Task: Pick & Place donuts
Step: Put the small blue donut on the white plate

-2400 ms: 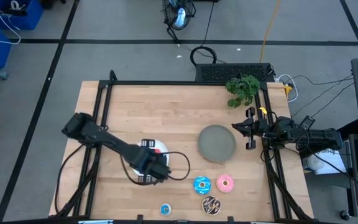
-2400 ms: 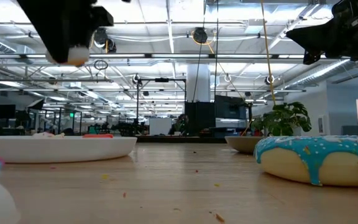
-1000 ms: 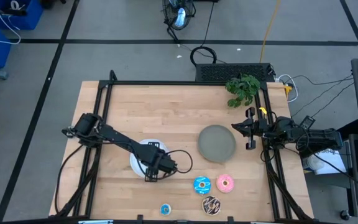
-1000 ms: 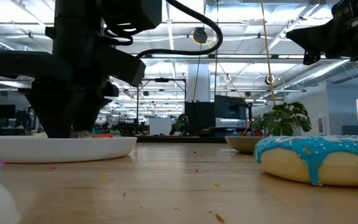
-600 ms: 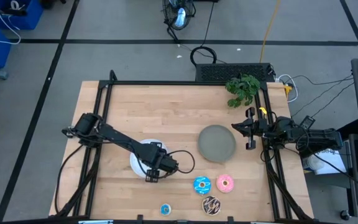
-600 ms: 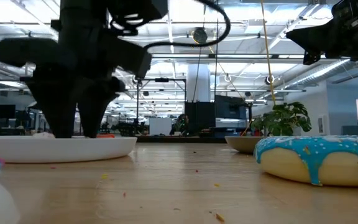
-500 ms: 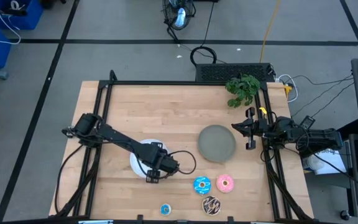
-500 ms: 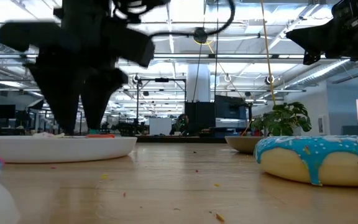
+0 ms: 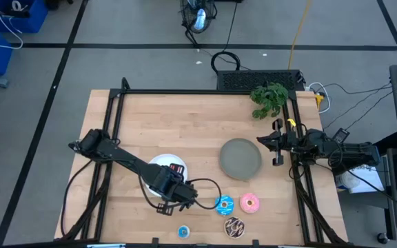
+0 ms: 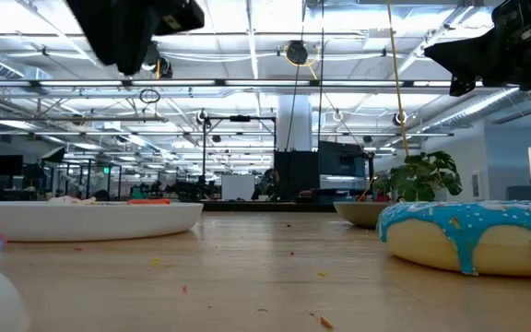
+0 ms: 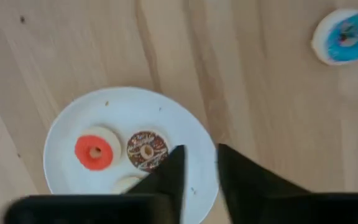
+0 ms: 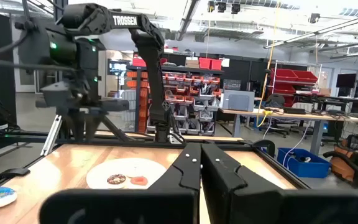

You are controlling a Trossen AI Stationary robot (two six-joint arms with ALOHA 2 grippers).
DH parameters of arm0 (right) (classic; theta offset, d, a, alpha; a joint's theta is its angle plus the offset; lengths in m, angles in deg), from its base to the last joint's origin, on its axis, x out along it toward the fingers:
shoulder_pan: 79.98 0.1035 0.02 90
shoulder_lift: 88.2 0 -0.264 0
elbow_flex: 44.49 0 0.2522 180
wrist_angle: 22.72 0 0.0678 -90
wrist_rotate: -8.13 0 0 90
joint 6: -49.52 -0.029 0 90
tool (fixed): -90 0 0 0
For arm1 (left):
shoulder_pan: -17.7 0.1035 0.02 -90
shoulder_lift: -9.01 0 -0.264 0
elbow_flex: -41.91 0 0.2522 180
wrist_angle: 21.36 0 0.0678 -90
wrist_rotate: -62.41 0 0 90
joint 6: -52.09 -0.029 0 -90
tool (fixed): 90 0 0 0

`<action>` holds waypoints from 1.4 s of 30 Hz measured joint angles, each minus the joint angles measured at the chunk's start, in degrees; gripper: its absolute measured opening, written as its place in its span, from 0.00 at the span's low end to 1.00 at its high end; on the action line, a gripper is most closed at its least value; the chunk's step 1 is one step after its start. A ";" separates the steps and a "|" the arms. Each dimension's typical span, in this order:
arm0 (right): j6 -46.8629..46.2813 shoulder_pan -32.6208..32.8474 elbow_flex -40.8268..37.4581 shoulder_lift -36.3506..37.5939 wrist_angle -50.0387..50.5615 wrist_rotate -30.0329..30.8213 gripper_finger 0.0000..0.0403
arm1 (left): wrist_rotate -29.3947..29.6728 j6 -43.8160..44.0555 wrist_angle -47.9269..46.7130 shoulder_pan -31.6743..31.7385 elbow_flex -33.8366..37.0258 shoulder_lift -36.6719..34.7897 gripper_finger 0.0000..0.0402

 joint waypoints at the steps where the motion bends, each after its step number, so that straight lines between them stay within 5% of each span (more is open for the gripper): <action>1: 0.00 -0.01 0.00 0.00 0.00 0.00 0.00 | 0.00 -0.53 0.02 -0.29 -0.40 0.00 0.13; 4: 0.00 -0.01 0.01 -0.01 0.00 0.00 0.00 | -0.01 -1.37 -0.05 -0.92 -0.74 -0.02 0.03; 25: 0.09 0.01 -0.01 -0.01 -0.02 0.00 0.00 | 1.52 -0.13 0.32 -1.30 -0.69 -0.01 0.08; 42: 0.04 0.01 0.01 0.00 -0.07 0.00 0.00 | 0.72 -7.23 0.75 -4.79 -0.69 0.00 0.02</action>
